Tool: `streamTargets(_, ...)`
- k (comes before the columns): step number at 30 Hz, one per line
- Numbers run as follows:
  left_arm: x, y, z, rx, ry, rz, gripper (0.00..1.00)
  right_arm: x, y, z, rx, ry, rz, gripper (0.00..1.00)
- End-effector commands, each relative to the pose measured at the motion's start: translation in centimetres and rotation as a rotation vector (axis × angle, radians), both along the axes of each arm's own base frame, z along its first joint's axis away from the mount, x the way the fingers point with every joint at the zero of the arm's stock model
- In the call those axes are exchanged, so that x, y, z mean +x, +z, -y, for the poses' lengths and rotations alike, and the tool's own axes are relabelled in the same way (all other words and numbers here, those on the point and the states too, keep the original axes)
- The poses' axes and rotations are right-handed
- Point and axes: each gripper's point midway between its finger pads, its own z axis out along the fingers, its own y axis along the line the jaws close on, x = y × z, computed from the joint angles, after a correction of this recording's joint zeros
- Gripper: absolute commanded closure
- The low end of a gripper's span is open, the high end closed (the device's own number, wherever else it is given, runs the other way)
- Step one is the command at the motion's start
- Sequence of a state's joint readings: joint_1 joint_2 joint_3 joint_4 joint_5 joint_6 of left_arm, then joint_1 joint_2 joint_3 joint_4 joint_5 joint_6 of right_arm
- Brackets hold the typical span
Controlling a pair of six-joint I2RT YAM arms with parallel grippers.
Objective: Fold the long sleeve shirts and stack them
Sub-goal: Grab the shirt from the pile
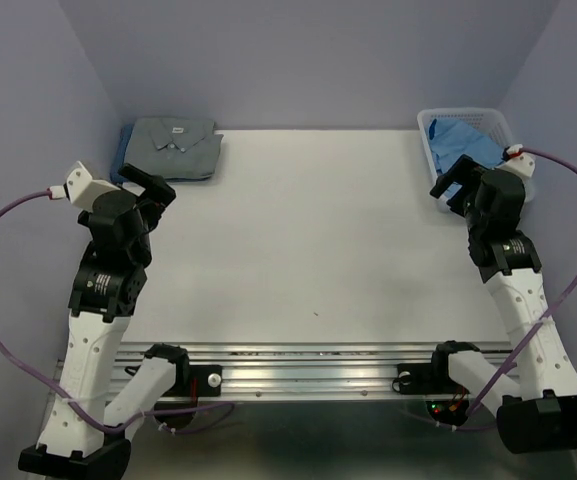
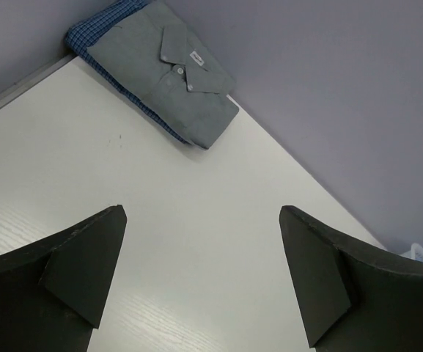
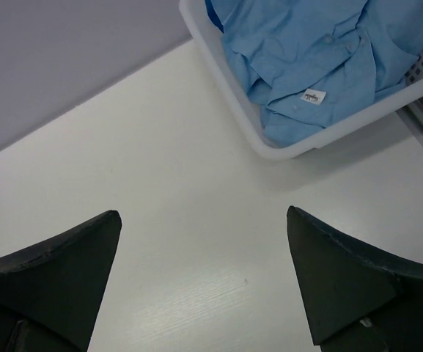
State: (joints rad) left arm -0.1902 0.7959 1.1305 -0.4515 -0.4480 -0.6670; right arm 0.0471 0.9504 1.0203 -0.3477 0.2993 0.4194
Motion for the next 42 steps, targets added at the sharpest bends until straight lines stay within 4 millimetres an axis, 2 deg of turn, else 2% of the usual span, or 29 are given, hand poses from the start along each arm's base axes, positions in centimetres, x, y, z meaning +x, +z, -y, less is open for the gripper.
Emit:
streamTargets(1, -1.2, 2.4, -0.9, -0.008, 0.042, 0.047, 0.01, 0.0, 1.9, 0.5, -0.014, -0.019, 0.024, 0.00)
streamTargets(4, -0.7, 2.2, -0.8, 0.011, 0.033, 0.046, 0.01, 1.2, 1.5, 0.6, -0.078, 0.004, -0.022, 0.00)
streamTargets(6, -0.4, 2.0, -0.7, 0.022, 0.029, 0.042, 0.01, 2.1, 2.7, 2.1, -0.086, -0.093, -0.011, 0.00)
streamTargets(8, 0.2, 2.2, -0.4, 0.028, 0.015, 0.049, 0.01, 3.8, 1.5, 3.9, -0.105, -0.193, -0.072, 0.00)
streamTargets(9, 0.4, 2.2, -0.3, 0.032, 0.005, 0.049, 0.01, 4.7, 3.1, 5.0, -0.103, -0.215, -0.053, 0.00)
streamTargets(10, 0.9, 2.2, 0.1, 0.042, -0.017, 0.050, 0.01, 5.6, 2.9, 5.5, -0.095, -0.210, -0.078, 0.00)
streamTargets(11, 1.1, 2.1, 0.2, 0.042, -0.020, 0.046, 0.01, 8.1, 0.6, 5.2, -0.065, -0.144, -0.145, 0.00)
streamTargets(12, 1.2, 2.1, 0.2, 0.042, -0.020, 0.046, 0.01, 9.3, 2.2, 6.7, -0.045, -0.157, -0.122, 0.00)
streamTargets(13, 1.6, 2.0, 0.2, 0.046, -0.017, 0.040, 0.01, 10.2, 1.4, 7.1, -0.030, -0.141, -0.157, 0.00)
streamTargets(14, 1.7, 2.2, 0.2, 0.049, -0.016, 0.044, 0.01, 12.4, -1.8, 7.7, -0.006, -0.126, -0.237, 0.00)
streamTargets(15, 1.8, 2.2, 0.0, 0.055, -0.006, 0.037, 0.01, 13.6, -0.8, 9.2, 0.000, -0.146, -0.226, 0.00)
streamTargets(17, 2.2, 2.1, 0.0, 0.056, 0.000, 0.028, 0.01, 15.1, -3.2, 10.4, 0.022, -0.143, -0.299, 0.00)
streamTargets(18, 2.3, 2.1, 0.0, 0.058, -0.002, 0.025, 0.01, 17.0, -5.2, 11.3, 0.030, -0.144, -0.337, 0.00)
streamTargets(20, 2.5, 2.0, 0.1, 0.064, -0.008, 0.021, 0.01, 18.3, -7.4, 12.6, 0.033, -0.154, -0.386, 0.00)
streamTargets(21, 2.6, 2.0, 0.2, 0.065, -0.010, 0.021, 0.01, 19.2, -10.7, 13.5, 0.041, -0.162, -0.449, 0.00)
streamTargets(22, 2.7, 1.9, 0.1, 0.069, -0.009, 0.015, 0.01, 20.0, -10.6, 13.8, 0.034, -0.164, -0.452, 0.00)
streamTargets(24, 2.8, 1.7, 0.0, 0.076, -0.006, 0.009, 0.01, 20.7, -12.9, 15.3, 0.036, -0.177, -0.495, 0.00)
streamTargets(25, 2.8, 1.6, 0.1, 0.079, -0.006, 0.005, 0.01, 21.0, -16.2, 15.5, 0.043, -0.178, -0.565, 0.00)
streamTargets(26, 2.9, 1.4, 0.0, 0.085, -0.006, -0.004, 0.01, 21.8, -16.2, 16.0, 0.029, -0.189, -0.558, 0.00)
streamTargets(27, 2.9, 1.3, 0.0, 0.088, -0.007, -0.008, 0.01, 22.2, -17.2, 16.1, 0.027, -0.186, -0.573, 0.00)
streamTargets(28, 3.1, 0.9, 0.1, 0.092, -0.008, -0.020, 0.01, 22.6, -19.4, 16.1, 0.031, -0.172, -0.604, 0.00)
streamTargets(30, 3.2, 0.4, 0.0, 0.098, -0.006, -0.033, 0.01, 23.6, -20.4, 15.6, 0.034, -0.117, -0.606, 0.00)
streamTargets(31, 3.3, 0.3, 0.0, 0.100, -0.005, -0.038, 0.01, 23.8, -22.1, 15.5, 0.041, -0.105, -0.631, 0.00)
streamTargets(35, 3.6, -0.3, 0.0, 0.107, -0.006, -0.060, 0.01, 24.1, -24.9, 15.3, 0.055, -0.085, -0.654, 0.00)
streamTargets(36, 3.7, -0.5, 0.1, 0.108, -0.010, -0.065, 0.01, 24.2, -25.4, 15.1, 0.059, -0.075, -0.653, 0.02)
streamTargets(37, 3.6, -0.6, 0.1, 0.112, -0.012, -0.072, 0.01, 24.6, -26.0, 14.7, 0.066, -0.044, -0.643, 0.18)
streamTargets(40, 3.3, -0.8, -0.2, 0.119, 0.000, -0.086, 0.01, 25.1, -26.1, 14.0, 0.089, -0.005, -0.613, 0.48)
streamTargets(41, 3.2, -0.7, -0.2, 0.118, 0.000, -0.087, 0.01, 25.3, -25.9, 13.7, 0.096, 0.013, -0.600, 0.67)
streamTargets(42, 3.0, -0.6, -0.3, 0.118, 0.002, -0.086, 0.01, 25.5, -25.3, 13.6, 0.095, 0.019, -0.581, 0.78)
